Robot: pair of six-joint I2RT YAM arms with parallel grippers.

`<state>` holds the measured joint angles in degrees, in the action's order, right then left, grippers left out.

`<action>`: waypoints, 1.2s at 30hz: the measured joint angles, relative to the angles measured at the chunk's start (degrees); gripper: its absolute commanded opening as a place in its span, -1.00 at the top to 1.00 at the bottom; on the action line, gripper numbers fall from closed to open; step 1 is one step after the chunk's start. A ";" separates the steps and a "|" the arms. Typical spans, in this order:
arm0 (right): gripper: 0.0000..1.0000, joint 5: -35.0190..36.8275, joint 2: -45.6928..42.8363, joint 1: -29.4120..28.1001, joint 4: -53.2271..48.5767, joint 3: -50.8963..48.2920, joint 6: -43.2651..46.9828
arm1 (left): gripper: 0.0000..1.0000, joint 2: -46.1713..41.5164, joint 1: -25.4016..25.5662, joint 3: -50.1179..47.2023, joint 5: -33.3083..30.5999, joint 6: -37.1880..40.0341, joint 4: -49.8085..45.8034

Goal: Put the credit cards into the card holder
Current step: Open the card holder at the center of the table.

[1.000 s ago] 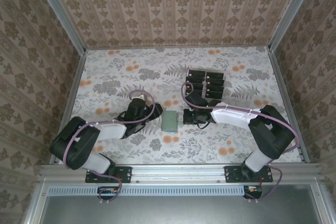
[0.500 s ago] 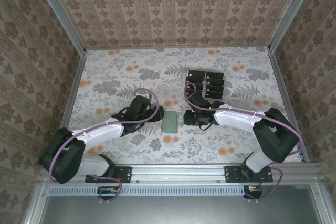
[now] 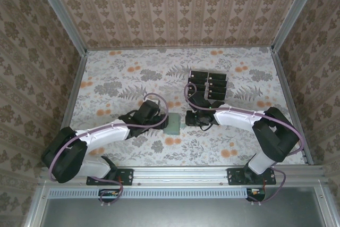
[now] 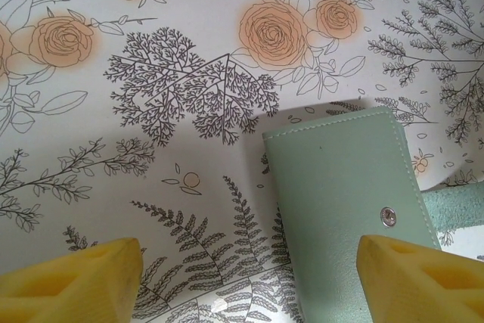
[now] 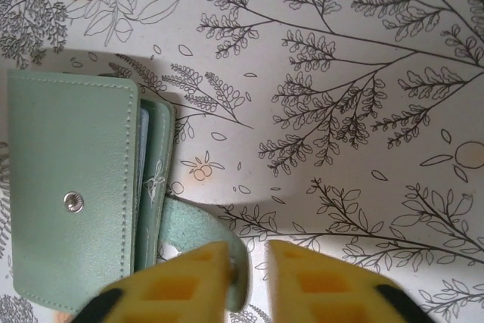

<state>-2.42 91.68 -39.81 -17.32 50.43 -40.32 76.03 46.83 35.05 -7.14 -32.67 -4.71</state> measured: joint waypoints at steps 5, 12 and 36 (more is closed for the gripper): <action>1.00 -1.09 0.31 0.00 0.00 0.39 0.00 | -0.61 1.33 0.02 2.36 0.04 0.20 -0.02; 1.00 -3.08 -1.68 -0.17 -0.28 2.27 -0.02 | -0.66 2.19 0.02 4.98 0.90 -0.11 -0.22; 1.00 -4.55 -7.30 -1.97 -1.11 6.75 -0.44 | -0.76 3.89 -0.79 6.67 4.59 -3.19 -0.48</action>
<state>-6.96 84.38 -41.78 -18.44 57.19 -40.75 79.92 46.04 41.71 -2.55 -35.86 -5.19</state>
